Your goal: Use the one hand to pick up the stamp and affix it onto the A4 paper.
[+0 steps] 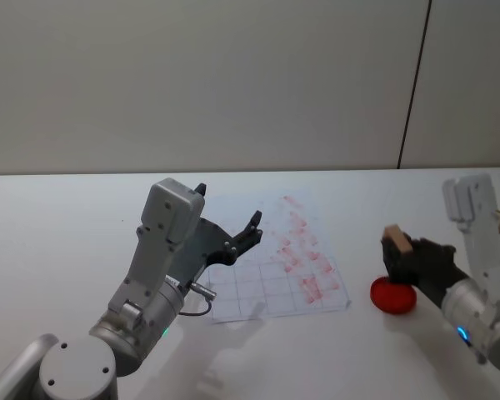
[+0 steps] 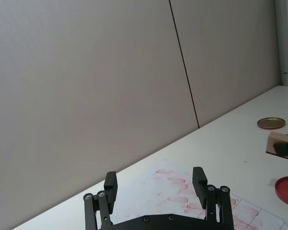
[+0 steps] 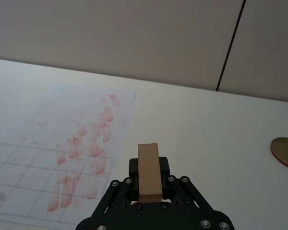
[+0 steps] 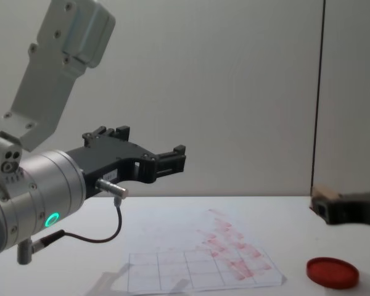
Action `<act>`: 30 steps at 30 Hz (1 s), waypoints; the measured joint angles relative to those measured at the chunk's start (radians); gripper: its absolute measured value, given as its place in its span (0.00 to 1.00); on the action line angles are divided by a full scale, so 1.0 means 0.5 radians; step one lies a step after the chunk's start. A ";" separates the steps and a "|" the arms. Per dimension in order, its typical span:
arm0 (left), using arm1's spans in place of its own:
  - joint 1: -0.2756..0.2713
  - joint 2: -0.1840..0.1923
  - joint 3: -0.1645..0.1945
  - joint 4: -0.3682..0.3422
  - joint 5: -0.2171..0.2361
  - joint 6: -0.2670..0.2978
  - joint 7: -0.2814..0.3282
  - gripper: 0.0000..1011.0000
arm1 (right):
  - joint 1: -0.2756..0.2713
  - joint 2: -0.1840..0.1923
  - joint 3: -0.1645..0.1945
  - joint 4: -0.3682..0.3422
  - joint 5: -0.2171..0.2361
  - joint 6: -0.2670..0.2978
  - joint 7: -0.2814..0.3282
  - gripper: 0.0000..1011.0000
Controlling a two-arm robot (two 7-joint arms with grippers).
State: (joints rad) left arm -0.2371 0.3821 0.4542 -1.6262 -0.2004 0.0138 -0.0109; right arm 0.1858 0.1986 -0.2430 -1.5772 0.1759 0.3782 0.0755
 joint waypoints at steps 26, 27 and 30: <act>0.000 0.000 0.000 0.000 0.000 0.000 0.000 0.98 | -0.011 0.029 0.025 0.178 0.038 -0.012 0.118 0.42; 0.000 0.000 0.000 0.000 0.000 0.000 0.000 0.98 | -0.009 0.029 0.024 0.179 0.038 -0.017 0.122 0.44; 0.000 0.000 0.000 0.000 0.000 0.000 0.000 0.98 | -0.008 0.029 0.024 0.179 0.033 -0.039 0.131 0.53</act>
State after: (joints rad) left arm -0.2371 0.3821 0.4542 -1.6262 -0.2004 0.0139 -0.0109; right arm 0.1815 0.2129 -0.2310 -1.4878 0.1926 0.3589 0.1409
